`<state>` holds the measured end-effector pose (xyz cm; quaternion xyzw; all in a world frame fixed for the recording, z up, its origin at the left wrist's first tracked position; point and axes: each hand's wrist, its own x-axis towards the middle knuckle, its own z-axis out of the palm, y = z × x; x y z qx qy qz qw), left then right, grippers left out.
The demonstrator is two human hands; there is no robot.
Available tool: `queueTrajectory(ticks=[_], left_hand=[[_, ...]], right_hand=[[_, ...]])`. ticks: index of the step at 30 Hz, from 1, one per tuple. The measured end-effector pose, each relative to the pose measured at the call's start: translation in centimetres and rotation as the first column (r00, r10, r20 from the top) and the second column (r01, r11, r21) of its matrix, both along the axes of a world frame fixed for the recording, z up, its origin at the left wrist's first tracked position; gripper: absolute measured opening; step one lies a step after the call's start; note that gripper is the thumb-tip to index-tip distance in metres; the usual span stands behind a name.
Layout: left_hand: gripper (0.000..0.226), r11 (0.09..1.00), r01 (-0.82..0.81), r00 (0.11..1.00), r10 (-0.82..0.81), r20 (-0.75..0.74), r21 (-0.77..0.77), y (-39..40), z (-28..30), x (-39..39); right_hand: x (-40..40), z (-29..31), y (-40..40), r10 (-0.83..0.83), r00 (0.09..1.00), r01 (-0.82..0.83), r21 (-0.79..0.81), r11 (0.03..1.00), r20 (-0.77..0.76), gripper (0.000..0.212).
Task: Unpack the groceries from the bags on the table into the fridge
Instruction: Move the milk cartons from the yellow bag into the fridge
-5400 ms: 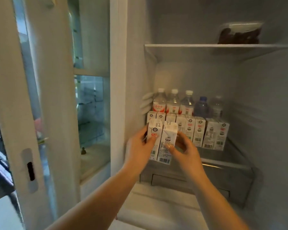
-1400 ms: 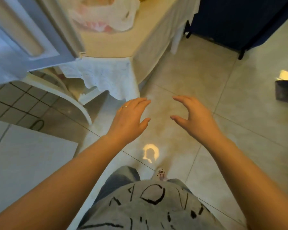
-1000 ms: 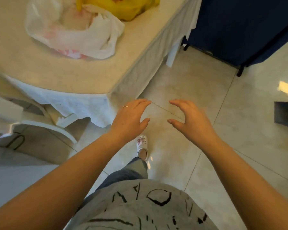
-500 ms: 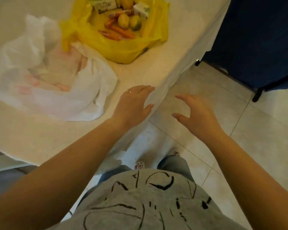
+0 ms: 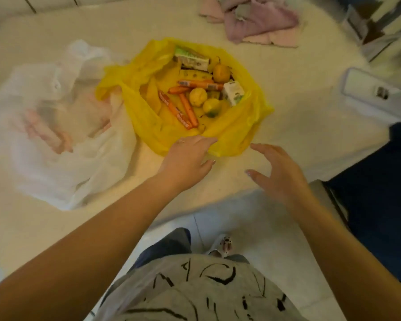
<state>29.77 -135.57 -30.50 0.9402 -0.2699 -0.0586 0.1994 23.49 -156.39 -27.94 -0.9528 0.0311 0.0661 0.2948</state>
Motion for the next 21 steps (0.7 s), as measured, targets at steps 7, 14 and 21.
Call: queueTrajectory(ticks=[7,14,21], left_hand=[[0.048,0.977,-0.204,0.979,0.203,-0.011,-0.067,-2.0,-0.3,4.3],[0.045,0.935,-0.315,0.949,0.314,-0.032,-0.162,-3.0,-0.8,10.0],[0.044,0.91,-0.38,0.924,0.366,-0.11,-0.164,-6.6,-1.2,12.7]], right_hand=[[9.6,-0.5,-2.7,0.204,0.973,-0.208,0.025,0.978,0.105,0.057],[17.3,-0.5,-4.0,0.247,0.963,-0.25,0.018,0.968,0.108,0.055],[24.1,-0.6,-5.0,0.489,0.867,-0.491,-0.001,0.871,0.096,0.052]])
